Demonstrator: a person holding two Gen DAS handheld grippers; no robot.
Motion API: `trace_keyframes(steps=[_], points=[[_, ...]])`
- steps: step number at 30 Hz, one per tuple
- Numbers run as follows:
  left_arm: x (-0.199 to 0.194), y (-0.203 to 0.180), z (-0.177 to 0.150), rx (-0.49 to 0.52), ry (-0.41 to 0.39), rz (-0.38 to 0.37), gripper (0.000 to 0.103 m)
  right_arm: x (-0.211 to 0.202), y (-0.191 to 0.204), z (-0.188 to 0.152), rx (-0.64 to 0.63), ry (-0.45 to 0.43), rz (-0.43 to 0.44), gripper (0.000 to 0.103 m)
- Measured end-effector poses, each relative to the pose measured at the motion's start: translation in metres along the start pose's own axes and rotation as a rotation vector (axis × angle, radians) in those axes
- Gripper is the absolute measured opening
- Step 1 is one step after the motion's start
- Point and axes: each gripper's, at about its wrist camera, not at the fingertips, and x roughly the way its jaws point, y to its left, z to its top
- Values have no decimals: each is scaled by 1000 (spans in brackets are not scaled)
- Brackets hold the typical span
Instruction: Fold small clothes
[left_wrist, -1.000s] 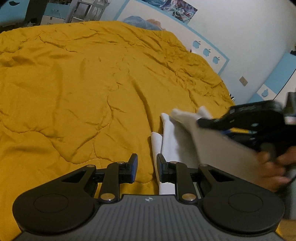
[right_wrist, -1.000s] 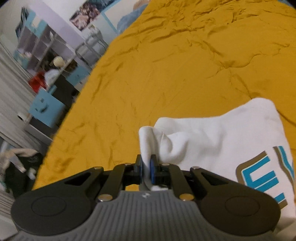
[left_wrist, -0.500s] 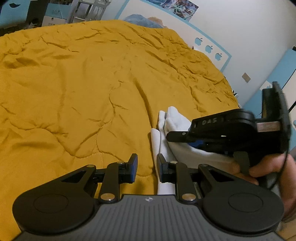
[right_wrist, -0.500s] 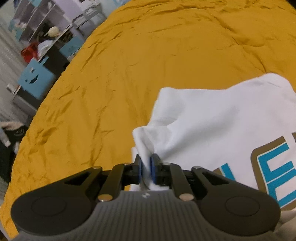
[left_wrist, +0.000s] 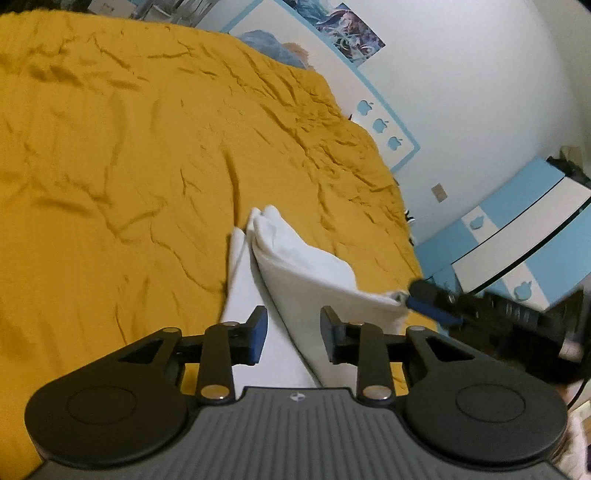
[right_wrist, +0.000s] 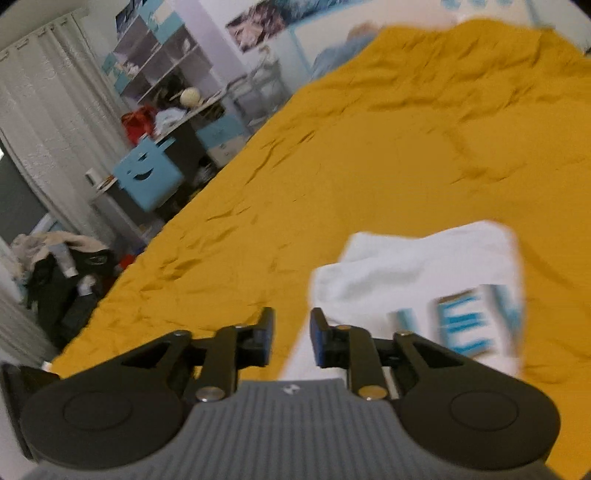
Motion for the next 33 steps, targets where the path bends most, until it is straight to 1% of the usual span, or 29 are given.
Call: trace_keyframes(steps=[1,2,3,4,6,8,10,13,16,19,21,23,24,25,26,28,31,33], points=[[1,-1,-4,3,7,6,35,-12,-7,-7,-2,-20,-22,31],[4,-2,-10,10,18,25,35,-20,-13,-13,-2,-33,-50,39],[8,-3,-15,25,34,54,35,-27,-20,-21,-6,-44,-75,39],[14,-3,-20,49,58,99,35,-32,-27,-28,-14,-51,-100,39],[22,-5,-28,83,94,170,35,-30,-36,-35,-19,-46,-130,39],[25,-1,-36,98,110,199,34,-25,-40,-42,-20,-41,-132,40],[24,8,-40,79,118,203,30,-13,-40,-49,0,-4,-113,40],[19,19,-42,37,112,194,26,1,-27,-64,-28,37,-51,39],[8,27,-43,-9,80,154,26,15,-11,-82,-64,90,10,39],[-3,32,-45,-75,49,109,26,28,-4,-97,-66,138,24,36],[-9,34,-45,-108,33,82,27,28,-3,-104,-72,147,20,35],[-12,32,-42,-123,29,51,37,20,-5,-109,-72,133,15,35],[-12,30,-42,-127,28,33,46,15,-6,-113,-75,120,8,35],[-10,28,-41,-135,28,16,53,10,-7,-115,-82,105,-5,35],[-7,27,-41,-147,30,3,56,1,-9,-117,-90,86,-20,35],[4,25,-40,-168,47,-3,66,-15,-15,-121,-102,59,-39,35],[26,28,-35,-207,80,7,66,-37,-25,-127,-119,25,-93,35],[39,34,-32,-255,85,-2,66,-52,-34,-131,-139,14,-142,38]])
